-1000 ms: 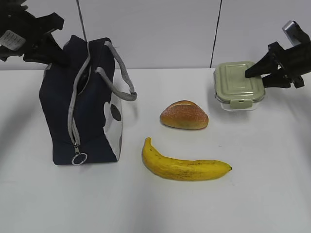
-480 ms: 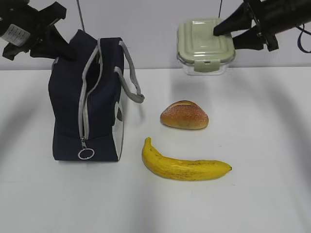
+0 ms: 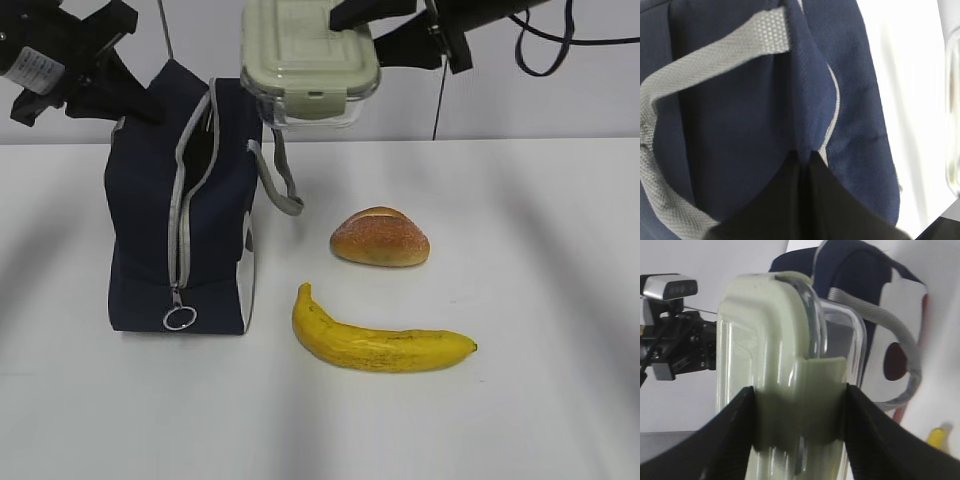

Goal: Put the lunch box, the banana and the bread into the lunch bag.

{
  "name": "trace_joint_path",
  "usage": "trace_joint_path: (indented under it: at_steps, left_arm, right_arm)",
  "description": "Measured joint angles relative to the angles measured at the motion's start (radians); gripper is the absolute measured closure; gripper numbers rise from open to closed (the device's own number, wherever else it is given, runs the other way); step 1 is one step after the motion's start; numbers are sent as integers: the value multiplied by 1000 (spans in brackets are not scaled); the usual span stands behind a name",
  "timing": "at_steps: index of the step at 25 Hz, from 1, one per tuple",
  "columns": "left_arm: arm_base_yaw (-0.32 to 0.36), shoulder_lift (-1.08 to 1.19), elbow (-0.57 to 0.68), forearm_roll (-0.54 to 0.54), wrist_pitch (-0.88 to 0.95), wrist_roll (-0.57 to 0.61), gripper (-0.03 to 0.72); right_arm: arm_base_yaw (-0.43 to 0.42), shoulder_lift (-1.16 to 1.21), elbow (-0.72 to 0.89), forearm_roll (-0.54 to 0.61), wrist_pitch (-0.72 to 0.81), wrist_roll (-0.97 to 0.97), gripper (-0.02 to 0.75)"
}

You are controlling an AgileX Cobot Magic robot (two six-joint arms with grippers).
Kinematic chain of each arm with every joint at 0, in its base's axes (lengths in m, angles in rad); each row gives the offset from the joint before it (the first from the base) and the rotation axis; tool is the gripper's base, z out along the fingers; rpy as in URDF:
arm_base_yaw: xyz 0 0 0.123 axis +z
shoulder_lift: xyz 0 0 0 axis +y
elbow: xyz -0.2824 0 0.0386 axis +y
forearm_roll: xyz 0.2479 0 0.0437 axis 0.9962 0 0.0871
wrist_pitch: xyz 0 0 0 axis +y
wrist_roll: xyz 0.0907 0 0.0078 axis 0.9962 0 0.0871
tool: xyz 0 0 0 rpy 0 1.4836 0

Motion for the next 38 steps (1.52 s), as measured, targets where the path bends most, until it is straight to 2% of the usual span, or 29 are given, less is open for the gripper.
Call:
trace_joint_path:
  at_steps: [7,15,21,29,38]
  left_arm:
    - [0,0,0,0,2,0,691]
    - [0,0,0,-1,10,0,691]
    - [0,0,0,-2,26,0,691]
    - [0,0,0,-13,32,0,691]
    - [0,0,0,-42,35,0,691]
  right_arm:
    - [83,0,-41,33,9,15,353]
    - [95,66,-47,30,10,17,353]
    - [97,128,-49,-14,8,19,353]
    - [110,132,-125,-247,-6,83,353]
    - [275,137,-191,-500,-142,201,353]
